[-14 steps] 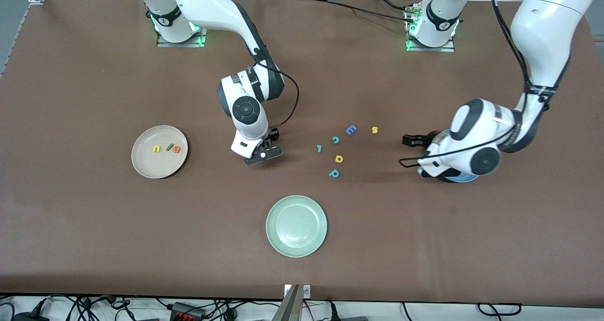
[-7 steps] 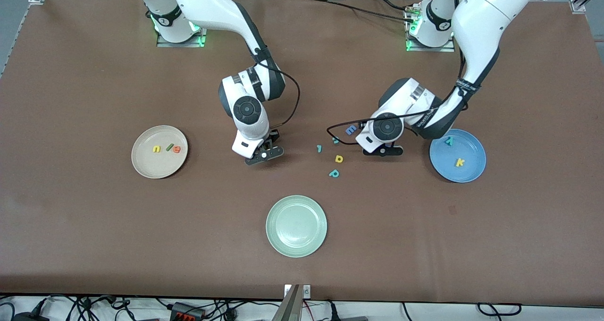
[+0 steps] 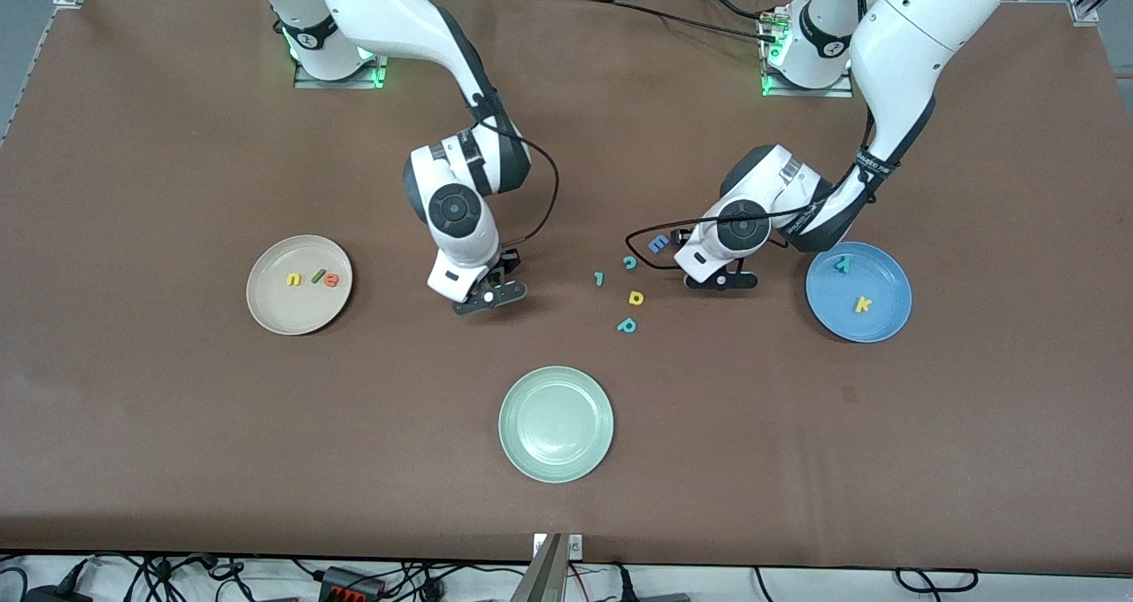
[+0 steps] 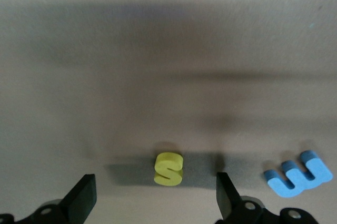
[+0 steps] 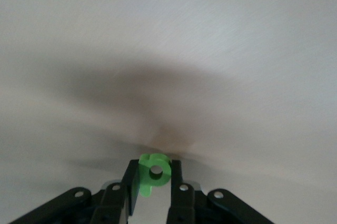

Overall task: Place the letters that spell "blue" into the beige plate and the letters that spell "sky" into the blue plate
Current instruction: 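Drop the green p in the beige plate while the left gripper grasps yellow s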

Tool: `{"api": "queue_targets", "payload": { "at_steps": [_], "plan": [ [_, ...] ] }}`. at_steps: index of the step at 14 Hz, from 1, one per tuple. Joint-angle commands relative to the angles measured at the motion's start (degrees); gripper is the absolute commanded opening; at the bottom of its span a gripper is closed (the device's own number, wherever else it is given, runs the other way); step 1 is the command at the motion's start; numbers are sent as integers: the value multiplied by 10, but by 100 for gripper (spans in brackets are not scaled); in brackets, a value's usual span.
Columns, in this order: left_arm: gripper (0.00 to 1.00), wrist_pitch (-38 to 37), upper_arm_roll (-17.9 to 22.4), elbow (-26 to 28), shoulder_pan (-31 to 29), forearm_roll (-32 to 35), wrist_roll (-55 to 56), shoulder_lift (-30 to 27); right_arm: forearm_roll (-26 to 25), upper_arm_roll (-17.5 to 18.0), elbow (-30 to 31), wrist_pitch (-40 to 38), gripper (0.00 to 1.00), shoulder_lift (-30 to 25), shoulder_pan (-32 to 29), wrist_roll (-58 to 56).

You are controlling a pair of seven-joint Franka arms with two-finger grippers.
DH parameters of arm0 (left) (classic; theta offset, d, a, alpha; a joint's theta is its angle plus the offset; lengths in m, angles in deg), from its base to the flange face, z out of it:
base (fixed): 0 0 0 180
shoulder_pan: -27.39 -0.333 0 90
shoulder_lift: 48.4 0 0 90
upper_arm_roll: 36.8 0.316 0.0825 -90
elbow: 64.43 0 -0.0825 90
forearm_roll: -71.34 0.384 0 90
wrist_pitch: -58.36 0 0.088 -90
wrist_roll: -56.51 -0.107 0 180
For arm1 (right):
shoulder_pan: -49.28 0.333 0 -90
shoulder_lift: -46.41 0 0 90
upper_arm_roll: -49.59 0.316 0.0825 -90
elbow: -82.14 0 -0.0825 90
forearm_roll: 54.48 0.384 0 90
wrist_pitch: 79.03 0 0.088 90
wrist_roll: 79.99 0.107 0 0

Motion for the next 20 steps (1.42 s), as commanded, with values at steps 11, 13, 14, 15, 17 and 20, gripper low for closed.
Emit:
{"api": "queue_targets", "payload": {
  "at_steps": [11,13,14,15,17,20],
  "plan": [
    [11,5,-4,17,-23,14,3,-20,14,-35,28,-236,7,-47,-306,-286],
    [12,5,-4,17,-27,14,3,-20,16,-34,34,-235,13,-45,-306,-286],
    [21,7,-5,15,-26,14,11,-18,17,-34,33,-234,60,-42,-305,-277],
    [46,9,-6,15,-22,11,18,-17,20,-35,29,-239,100,-43,-303,-271],
    [59,10,-5,15,-23,11,30,-16,21,-34,12,-258,100,-62,-296,-208],
    [63,10,-5,15,-24,11,29,-15,21,-33,-76,-355,100,-77,-293,-97]
  ]
}}
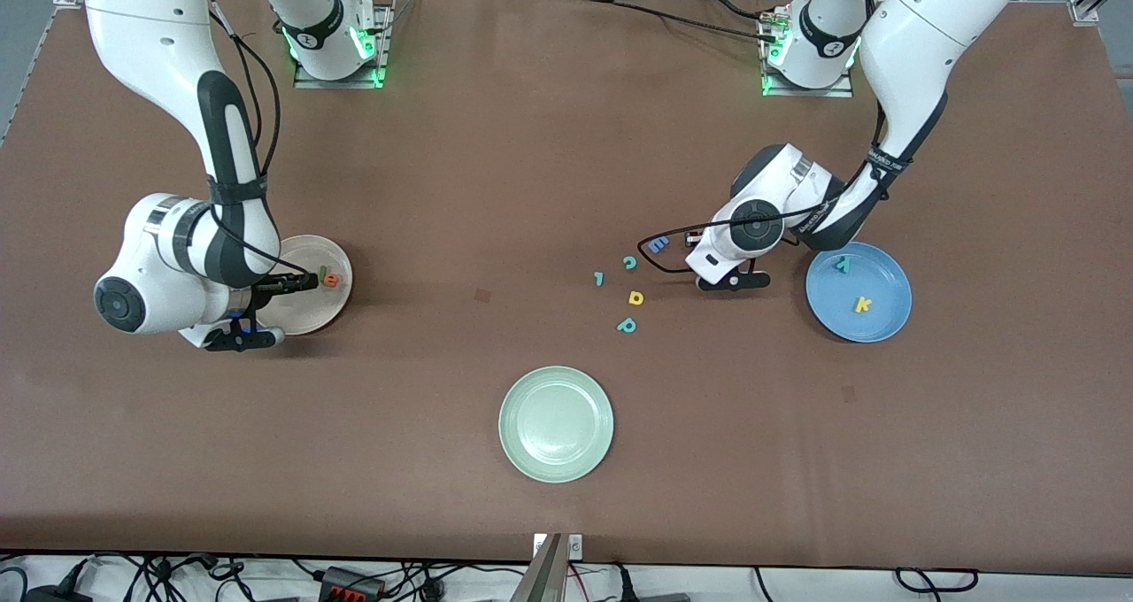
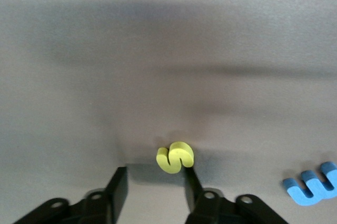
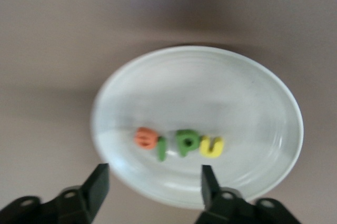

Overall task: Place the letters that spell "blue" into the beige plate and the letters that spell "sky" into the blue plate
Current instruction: 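Drop the green p in the beige plate while the left gripper grasps yellow s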

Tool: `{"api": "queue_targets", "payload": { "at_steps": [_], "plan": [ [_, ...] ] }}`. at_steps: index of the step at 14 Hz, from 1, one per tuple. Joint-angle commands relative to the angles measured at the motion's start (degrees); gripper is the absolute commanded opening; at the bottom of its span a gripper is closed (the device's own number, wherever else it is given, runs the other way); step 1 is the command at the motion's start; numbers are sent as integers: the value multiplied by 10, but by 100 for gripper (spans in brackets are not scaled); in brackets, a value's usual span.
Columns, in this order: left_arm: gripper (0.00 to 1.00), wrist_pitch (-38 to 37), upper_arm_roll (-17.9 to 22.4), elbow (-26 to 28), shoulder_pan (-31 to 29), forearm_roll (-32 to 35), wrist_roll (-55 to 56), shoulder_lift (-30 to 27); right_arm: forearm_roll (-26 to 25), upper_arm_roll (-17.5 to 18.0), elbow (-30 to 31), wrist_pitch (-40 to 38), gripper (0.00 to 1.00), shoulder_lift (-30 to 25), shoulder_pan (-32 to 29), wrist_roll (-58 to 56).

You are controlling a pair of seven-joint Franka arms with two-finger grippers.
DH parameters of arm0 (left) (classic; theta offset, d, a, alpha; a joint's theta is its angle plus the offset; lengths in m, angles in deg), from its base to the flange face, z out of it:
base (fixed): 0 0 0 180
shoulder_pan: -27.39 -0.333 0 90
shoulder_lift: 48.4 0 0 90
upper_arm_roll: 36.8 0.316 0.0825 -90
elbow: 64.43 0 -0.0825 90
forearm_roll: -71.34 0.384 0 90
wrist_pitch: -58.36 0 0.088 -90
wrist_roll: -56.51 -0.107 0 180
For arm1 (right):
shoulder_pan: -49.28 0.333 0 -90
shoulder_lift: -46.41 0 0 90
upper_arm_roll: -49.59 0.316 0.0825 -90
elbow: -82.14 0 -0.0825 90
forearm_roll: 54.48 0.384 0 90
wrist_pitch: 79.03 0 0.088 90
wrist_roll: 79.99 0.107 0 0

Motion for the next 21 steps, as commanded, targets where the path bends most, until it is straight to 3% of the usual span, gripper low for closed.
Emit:
{"api": "queue_targets", "payload": {
  "at_steps": [1,3,7,13,15,18,19,21],
  "plan": [
    [58,9,-4,8,-4,11,11,-4,7,2,-82,-95,100,-19,-2,82],
    [47,13,-5,6,-2,12,10,-4,6,2,-133,-130,100,-20,1,84],
    [45,19,-4,-10,-1,12,4,3,6,-1,-196,-170,100,-21,-9,94],
    [40,32,-5,-13,0,12,4,4,0,18,-198,-161,100,-91,-35,154],
    [39,43,-5,-12,-1,12,4,7,-48,74,-200,-162,100,-121,-84,150],
    [33,44,-4,-12,-1,12,4,9,-188,212,-200,-145,100,-164,-177,150],
    [28,44,-5,-12,-2,12,4,9,-223,243,-199,-137,100,-175,-201,148],
    [17,40,-4,-12,-4,12,3,8,-233,264,-199,-132,100,-192,-240,145]
  ]
}}
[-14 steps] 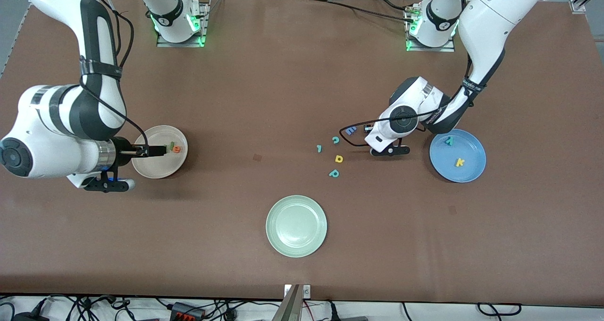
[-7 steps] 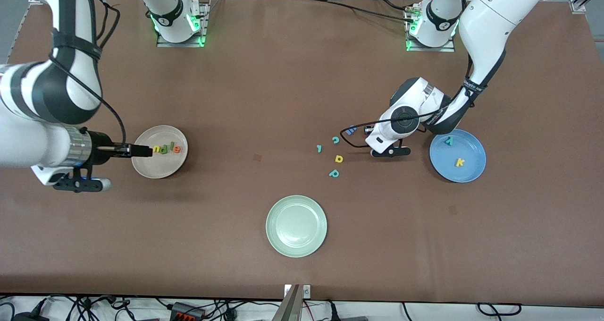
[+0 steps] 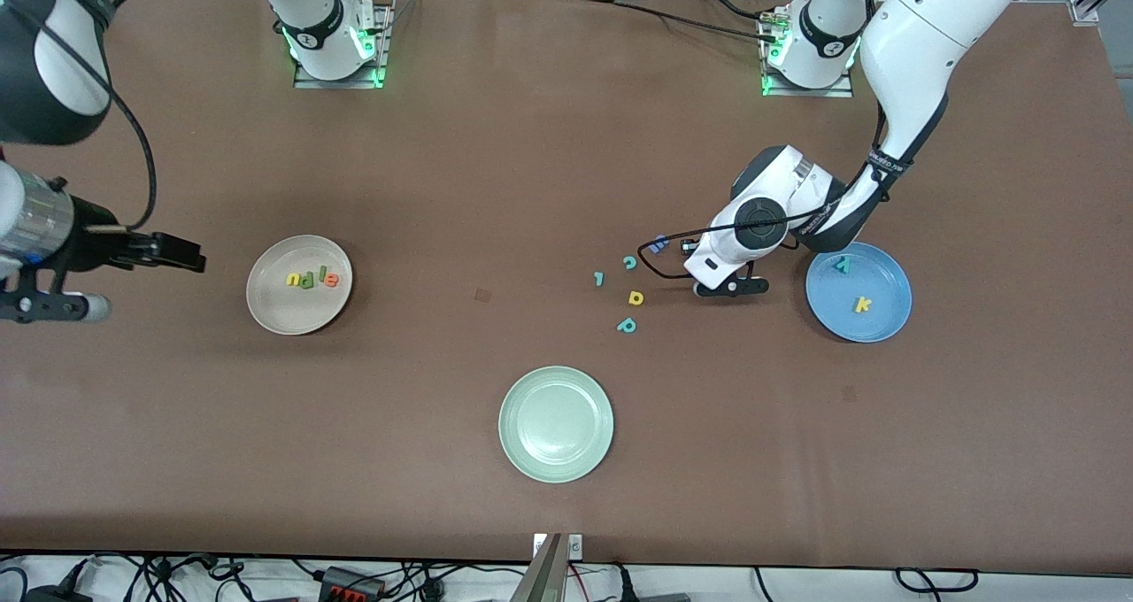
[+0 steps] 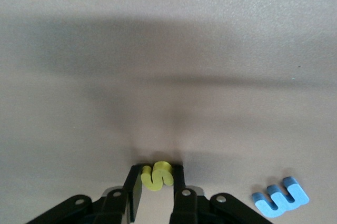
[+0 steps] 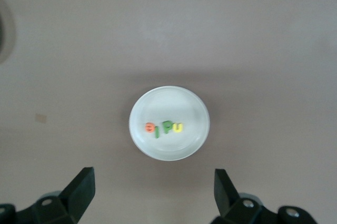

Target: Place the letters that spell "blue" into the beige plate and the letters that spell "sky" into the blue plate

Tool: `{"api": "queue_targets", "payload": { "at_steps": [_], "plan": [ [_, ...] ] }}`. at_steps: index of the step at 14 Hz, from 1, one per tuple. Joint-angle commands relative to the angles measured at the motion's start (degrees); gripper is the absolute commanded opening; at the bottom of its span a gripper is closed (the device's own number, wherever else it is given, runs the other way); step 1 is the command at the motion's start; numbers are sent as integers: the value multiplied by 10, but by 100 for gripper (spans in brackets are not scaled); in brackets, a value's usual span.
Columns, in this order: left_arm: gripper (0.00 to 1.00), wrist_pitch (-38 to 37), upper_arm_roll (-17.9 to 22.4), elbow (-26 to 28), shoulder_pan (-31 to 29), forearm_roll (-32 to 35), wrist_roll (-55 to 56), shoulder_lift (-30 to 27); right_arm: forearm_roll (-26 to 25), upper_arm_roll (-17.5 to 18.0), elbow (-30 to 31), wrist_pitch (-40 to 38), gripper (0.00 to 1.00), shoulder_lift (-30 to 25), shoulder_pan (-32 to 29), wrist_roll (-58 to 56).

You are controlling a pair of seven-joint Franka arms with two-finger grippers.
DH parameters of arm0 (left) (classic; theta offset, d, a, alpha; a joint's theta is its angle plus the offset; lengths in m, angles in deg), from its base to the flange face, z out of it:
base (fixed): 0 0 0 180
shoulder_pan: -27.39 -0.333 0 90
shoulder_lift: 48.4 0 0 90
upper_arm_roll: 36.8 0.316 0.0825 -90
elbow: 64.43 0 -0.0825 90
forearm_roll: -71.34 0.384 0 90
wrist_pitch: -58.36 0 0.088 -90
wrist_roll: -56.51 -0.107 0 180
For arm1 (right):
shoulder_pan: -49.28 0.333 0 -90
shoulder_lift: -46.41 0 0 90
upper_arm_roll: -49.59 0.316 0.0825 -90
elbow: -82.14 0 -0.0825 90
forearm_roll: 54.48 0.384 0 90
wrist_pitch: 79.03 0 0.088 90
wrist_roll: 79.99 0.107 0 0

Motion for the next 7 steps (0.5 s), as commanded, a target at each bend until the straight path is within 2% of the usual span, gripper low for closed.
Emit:
{"api": "queue_targets", "payload": {
  "at_steps": [1,4,7],
  "plan": [
    [13,-3,-2,-5,-4,12,2,5,-17,35,5,11,100,-25,-56,-10],
    [11,-34,-2,-9,-11,15,-11,-10,-15,40,5,8,100,-50,-82,-26],
    [11,-150,1,-76,-26,14,-120,-25,-18,70,5,1,100,-61,-117,-29]
  ]
}}
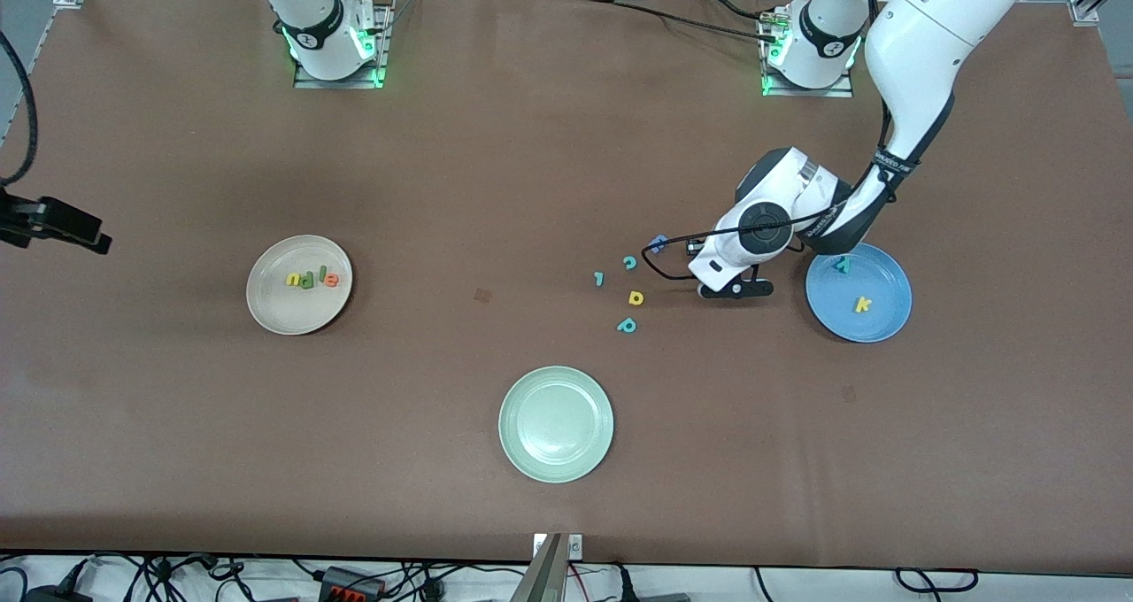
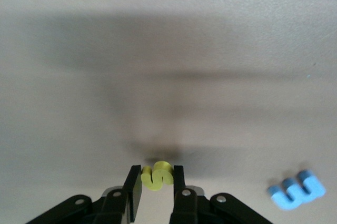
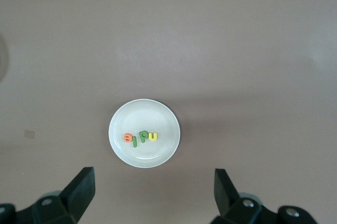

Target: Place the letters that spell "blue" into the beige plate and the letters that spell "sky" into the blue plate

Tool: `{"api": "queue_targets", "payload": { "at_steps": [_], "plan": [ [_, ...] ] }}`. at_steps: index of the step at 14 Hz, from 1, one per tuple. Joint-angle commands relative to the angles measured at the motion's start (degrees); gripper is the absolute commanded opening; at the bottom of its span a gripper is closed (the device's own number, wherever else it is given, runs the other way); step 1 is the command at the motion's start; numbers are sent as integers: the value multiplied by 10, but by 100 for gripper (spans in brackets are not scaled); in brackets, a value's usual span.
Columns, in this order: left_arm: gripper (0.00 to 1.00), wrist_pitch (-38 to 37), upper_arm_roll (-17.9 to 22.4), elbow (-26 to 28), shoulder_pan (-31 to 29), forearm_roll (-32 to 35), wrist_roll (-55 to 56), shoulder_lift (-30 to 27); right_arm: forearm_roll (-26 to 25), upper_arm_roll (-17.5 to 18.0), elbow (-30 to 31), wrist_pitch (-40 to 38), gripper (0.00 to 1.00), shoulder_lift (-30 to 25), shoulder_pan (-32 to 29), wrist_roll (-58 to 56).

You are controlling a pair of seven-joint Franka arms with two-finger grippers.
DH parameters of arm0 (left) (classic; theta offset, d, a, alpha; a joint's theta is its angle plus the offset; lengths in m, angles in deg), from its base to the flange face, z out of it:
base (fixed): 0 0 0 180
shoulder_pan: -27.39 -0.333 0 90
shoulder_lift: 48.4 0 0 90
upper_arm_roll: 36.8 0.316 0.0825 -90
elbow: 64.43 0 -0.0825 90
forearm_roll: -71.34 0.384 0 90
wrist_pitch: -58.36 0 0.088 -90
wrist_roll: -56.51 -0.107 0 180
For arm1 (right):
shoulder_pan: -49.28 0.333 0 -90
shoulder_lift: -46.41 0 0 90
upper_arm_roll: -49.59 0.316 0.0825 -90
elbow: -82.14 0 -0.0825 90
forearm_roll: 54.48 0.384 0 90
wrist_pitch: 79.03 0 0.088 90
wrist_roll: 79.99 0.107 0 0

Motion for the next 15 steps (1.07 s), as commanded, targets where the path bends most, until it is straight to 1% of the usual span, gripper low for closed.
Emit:
{"api": "queue_targets", "payload": {
  "at_steps": [1,2,3,5,7,8,9,10,11,13,15],
  "plan": [
    [12,-109,-1,-67,-32,13,-91,-19,-12,32,6,-5,100,-15,-25,-4],
    [12,-138,-1,-87,-49,13,-129,-18,-12,32,6,-10,100,-15,-24,-4],
    [13,-160,-1,-106,-79,13,-187,-16,-13,32,7,-17,100,-15,-24,-4],
    [12,-172,1,-123,-131,13,-311,-15,-14,32,17,-35,100,-26,-24,-5],
    [12,-169,14,-135,-165,23,-381,-9,-13,32,55,-30,100,-49,-20,1],
    [13,-167,19,-135,-172,45,-392,-2,-15,32,87,-21,100,-72,-17,2],
    [31,-165,20,-135,-179,66,-391,8,-15,32,131,9,100,-100,-17,1],
    [66,-160,19,-135,-190,67,-391,17,-16,32,174,39,100,-128,-17,-1],
    [100,-160,17,-135,-199,67,-393,20,-17,33,207,56,100,-149,-16,-2],
    [100,-161,13,-136,-197,66,-392,17,-17,33,209,51,100,-148,-17,-4],
    [100,-166,4,-142,-195,64,-392,10,-11,31,187,50,100,-127,-20,-4]
  ]
}}
